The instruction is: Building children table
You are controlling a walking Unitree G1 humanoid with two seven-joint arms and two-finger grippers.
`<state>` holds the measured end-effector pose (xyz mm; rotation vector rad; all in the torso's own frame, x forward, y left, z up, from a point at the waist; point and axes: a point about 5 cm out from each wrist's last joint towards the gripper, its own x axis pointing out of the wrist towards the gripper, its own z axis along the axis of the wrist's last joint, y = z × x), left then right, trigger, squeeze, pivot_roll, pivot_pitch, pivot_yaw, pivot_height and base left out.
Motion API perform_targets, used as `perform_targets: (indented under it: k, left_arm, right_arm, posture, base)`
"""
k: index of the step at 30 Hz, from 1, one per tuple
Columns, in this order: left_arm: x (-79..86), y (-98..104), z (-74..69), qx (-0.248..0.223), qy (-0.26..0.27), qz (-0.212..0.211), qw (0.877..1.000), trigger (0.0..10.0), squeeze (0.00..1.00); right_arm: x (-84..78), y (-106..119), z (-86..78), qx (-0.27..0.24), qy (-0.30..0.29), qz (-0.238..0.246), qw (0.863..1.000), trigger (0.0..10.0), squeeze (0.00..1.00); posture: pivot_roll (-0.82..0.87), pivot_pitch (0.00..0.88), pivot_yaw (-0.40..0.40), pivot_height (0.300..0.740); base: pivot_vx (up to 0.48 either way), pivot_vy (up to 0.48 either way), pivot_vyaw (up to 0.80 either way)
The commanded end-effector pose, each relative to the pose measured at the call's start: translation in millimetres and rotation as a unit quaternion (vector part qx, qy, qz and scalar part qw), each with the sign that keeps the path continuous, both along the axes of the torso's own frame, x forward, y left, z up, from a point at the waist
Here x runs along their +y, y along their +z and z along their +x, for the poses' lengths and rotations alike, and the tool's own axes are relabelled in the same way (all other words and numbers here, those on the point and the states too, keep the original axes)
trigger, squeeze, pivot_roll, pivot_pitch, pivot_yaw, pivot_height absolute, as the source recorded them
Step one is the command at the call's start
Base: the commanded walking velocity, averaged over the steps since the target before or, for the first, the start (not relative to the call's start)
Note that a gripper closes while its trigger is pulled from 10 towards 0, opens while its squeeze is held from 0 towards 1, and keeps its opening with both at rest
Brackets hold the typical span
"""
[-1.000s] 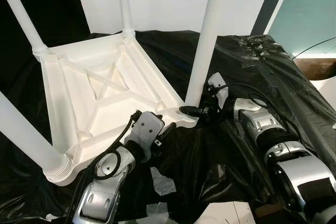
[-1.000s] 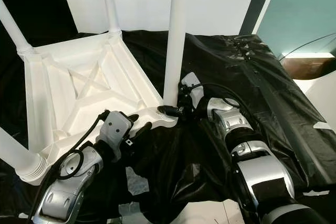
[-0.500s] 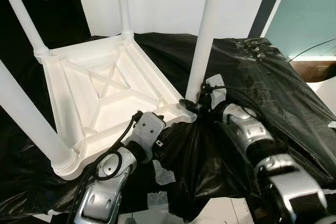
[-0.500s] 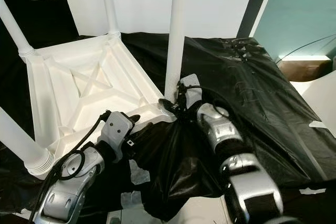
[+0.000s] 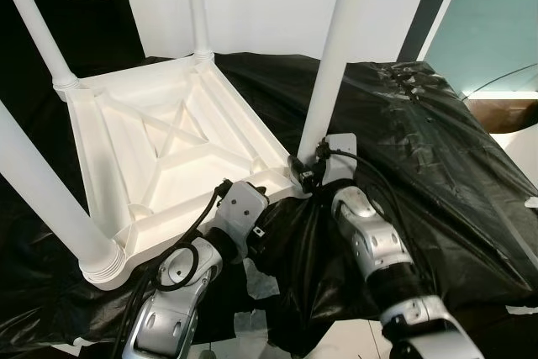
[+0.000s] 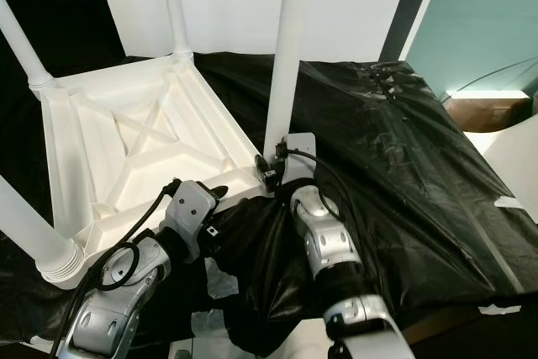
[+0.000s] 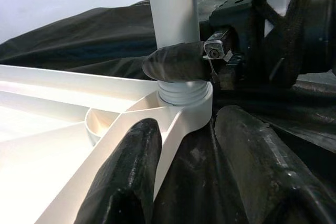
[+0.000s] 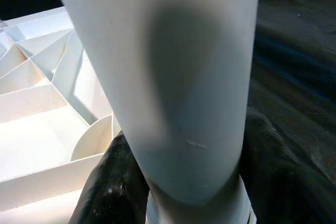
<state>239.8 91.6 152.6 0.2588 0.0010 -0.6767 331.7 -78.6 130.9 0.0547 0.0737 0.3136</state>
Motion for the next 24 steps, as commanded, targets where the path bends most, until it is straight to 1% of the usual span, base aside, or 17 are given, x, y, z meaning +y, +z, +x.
perform_targets:
  k: [1,5,6,10,11,12,13,14,15,16,17,18,19,20,22,23,24]
  left_arm:
    - [-0.1,-3.2,-0.4,0.001,0.016,0.0,1.0,10.0,0.0]
    - [0.3,-3.9,-0.6,0.002,0.015,0.002,1.0,10.0,0.0]
    - [0.4,-4.0,-0.5,0.002,0.015,0.003,1.0,10.0,0.0]
    - [1.0,-3.2,0.0,0.0,0.016,0.004,1.0,10.0,0.0]
    - [1.0,-3.2,0.0,0.0,0.016,0.004,1.0,10.0,0.0]
    - [1.7,-3.2,-0.3,0.0,0.017,0.005,1.0,10.0,0.0]
    - [1.7,-3.2,-0.3,0.0,0.017,0.005,1.0,10.0,0.0]
    - [2.0,-3.3,-0.6,0.001,0.017,0.005,1.0,10.0,0.0]
    - [2.0,-3.3,-0.6,0.001,0.017,0.005,1.0,10.0,0.0]
    - [2.1,-3.4,-0.8,0.001,0.017,0.005,1.0,10.0,0.0]
    - [2.6,-3.7,-0.9,0.002,0.019,0.004,1.0,10.0,0.0]
    - [2.7,-4.0,-1.0,0.002,0.02,0.004,1.0,10.0,0.0]
    - [2.7,-4.0,-1.0,0.002,0.02,0.004,1.0,10.0,0.0]
    - [2.6,-4.2,-1.1,0.003,0.021,0.004,1.0,10.0,0.0]
    - [2.2,-4.6,-0.9,0.003,0.02,0.004,1.0,10.0,0.0]
    - [2.2,-4.6,-0.9,0.003,0.02,0.004,1.0,10.0,0.0]
    - [2.1,-4.5,-0.8,0.003,0.019,0.004,1.0,10.0,0.0]
  right_arm:
    - [-2.1,-17.4,-5.4,0.044,-0.006,0.0,0.999,10.0,0.0]
    - [-4.2,-15.3,-5.4,0.041,-0.012,-0.005,0.999,10.0,0.0]
    - [-5.8,-13.4,-5.6,0.037,-0.019,-0.006,0.999,10.0,1.0]
    - [-14.8,-2.4,-5.9,0.016,-0.021,0.007,1.0,10.0,1.0]
    - [-14.8,-2.4,-5.9,0.016,-0.021,0.007,1.0,10.0,1.0]
    - [-22.0,3.8,-5.7,-0.001,-0.002,0.016,1.0,10.0,1.0]
    - [-22.0,3.8,-5.7,-0.001,-0.002,0.016,1.0,10.0,1.0]
    - [-30.3,6.1,-4.7,-0.013,0.011,0.018,1.0,10.0,1.0]
    - [-30.3,6.1,-4.7,-0.013,0.011,0.018,1.0,10.0,1.0]
    - [-35.9,7.5,-4.0,-0.02,0.019,0.018,0.999,10.0,1.0]
    - [-53.2,7.0,-1.6,-0.032,0.056,0.01,0.998,10.0,0.0]
    - [-59.4,5.7,-0.3,-0.033,0.069,0.001,0.997,10.0,0.0]
    - [-59.4,5.7,-0.3,-0.033,0.069,0.001,0.997,10.0,0.0]
    - [-63.2,4.9,0.6,-0.034,0.076,-0.004,0.997,10.0,0.0]
    - [-66.8,3.0,3.1,-0.022,0.11,-0.013,0.994,10.0,0.0]
    - [-66.8,3.0,3.1,-0.022,0.11,-0.013,0.994,10.0,0.0]
    - [-68.7,3.1,5.5,-0.018,0.133,-0.02,0.991,10.0,0.0]
  posture:
    - [0.11,0.021,-0.087,0.74]
    - [0.11,0.021,-0.088,0.74]
    - [0.11,0.018,-0.087,0.74]
    - [0.11,0.023,-0.086,0.74]
    - [0.11,0.023,-0.086,0.74]
    - [0.11,0.028,-0.084,0.74]
    - [0.11,0.028,-0.084,0.74]
    - [0.1,0.03,-0.085,0.74]
    - [0.1,0.03,-0.085,0.74]
    - [0.1,0.03,-0.085,0.74]
    - [0.1,0.034,-0.084,0.74]
    - [0.1,0.034,-0.084,0.74]
    - [0.1,0.034,-0.084,0.74]
    - [0.1,0.034,-0.084,0.74]
    - [0.1,0.036,-0.08,0.74]
    - [0.1,0.036,-0.08,0.74]
    - [0.1,0.036,-0.077,0.74]
  base:
    - [0.0,0.0,0.0]
    - [0.0,0.0,0.0]
    - [0.0,0.0,0.0]
    - [0.0,0.0,0.0]
    - [0.0,0.0,0.0]
    - [0.0,0.0,0.0]
    - [0.0,0.0,0.0]
    - [0.0,0.0,0.0]
    - [0.0,0.0,0.0]
    - [0.0,0.0,0.0]
    - [0.0,0.0,0.0]
    - [0.0,0.0,0.0]
    - [0.0,0.0,0.0]
    - [0.0,0.0,0.0]
    - [0.0,0.0,0.0]
    - [0.0,0.0,0.0]
    - [0.0,0.0,0.0]
